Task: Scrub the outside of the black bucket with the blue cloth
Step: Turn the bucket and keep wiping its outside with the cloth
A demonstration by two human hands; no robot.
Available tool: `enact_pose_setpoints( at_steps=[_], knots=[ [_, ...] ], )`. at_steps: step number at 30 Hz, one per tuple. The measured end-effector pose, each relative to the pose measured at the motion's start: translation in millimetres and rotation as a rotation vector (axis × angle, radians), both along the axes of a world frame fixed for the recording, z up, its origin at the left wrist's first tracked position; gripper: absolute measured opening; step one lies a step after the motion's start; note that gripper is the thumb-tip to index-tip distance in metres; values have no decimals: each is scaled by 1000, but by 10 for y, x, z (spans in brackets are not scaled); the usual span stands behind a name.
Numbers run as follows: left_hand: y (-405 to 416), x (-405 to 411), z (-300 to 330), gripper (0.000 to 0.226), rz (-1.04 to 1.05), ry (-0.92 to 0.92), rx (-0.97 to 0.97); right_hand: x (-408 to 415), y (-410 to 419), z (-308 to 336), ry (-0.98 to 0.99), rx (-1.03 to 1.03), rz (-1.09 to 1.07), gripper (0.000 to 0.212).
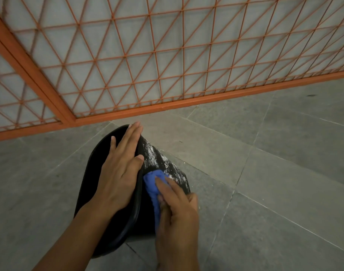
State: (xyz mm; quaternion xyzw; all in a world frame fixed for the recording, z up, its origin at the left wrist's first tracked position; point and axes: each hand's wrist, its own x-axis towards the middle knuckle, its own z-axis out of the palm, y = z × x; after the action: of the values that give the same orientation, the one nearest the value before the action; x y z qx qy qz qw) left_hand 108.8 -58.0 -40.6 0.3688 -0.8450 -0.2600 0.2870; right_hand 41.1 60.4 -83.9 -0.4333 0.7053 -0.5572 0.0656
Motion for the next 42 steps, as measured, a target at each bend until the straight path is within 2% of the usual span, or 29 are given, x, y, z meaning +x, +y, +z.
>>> enact_pose_setpoints(
  at_steps=[3, 6, 8, 11, 13, 17, 19, 21, 25, 29, 32, 35, 38, 42],
  knots=[
    [-3, 22, -18, 66, -9, 27, 7, 91, 116, 20, 77, 65, 71, 43],
    [-16, 50, -37, 67, -25, 57, 42, 6, -43, 39, 2, 74, 53, 39],
    [-2, 34, -43, 65, -28, 53, 35, -115, -144, -16, -120, 132, 82, 36],
    [-24, 31, -51, 64, -9, 51, 35, -74, -58, -44, -230, 100, 42, 53],
    [-54, 74, -70, 64, -24, 58, 36, 40, 11, 39, -164, 39, 32, 62],
    [-72, 133, -86, 67, -24, 58, 40, -156, -227, 55, -185, 118, 124, 33],
    [-46, 108, -73, 66, -28, 54, 28, -232, -232, 29, -279, 151, 124, 32],
    [-32, 83, -58, 66, -28, 53, 25, -151, -129, 35, -332, 83, 76, 40],
    [-26, 95, -48, 66, -16, 40, 15, -116, -158, 5, -237, 45, 51, 37],
    [1, 91, -19, 67, 12, 44, 7, -283, -176, 7, -299, 172, 103, 36],
    [5, 103, -17, 65, -7, 68, 32, -143, 23, 35, -293, 139, 162, 32],
    [-22, 130, -35, 66, 1, 71, 44, -165, -130, 9, -285, 132, 144, 36],
    [-27, 124, -40, 66, 23, 74, 33, -300, -175, -20, -395, 198, 101, 37],
    [-66, 160, -92, 65, 2, 110, 55, -172, 57, -71, -290, 196, 128, 35]
  ],
)
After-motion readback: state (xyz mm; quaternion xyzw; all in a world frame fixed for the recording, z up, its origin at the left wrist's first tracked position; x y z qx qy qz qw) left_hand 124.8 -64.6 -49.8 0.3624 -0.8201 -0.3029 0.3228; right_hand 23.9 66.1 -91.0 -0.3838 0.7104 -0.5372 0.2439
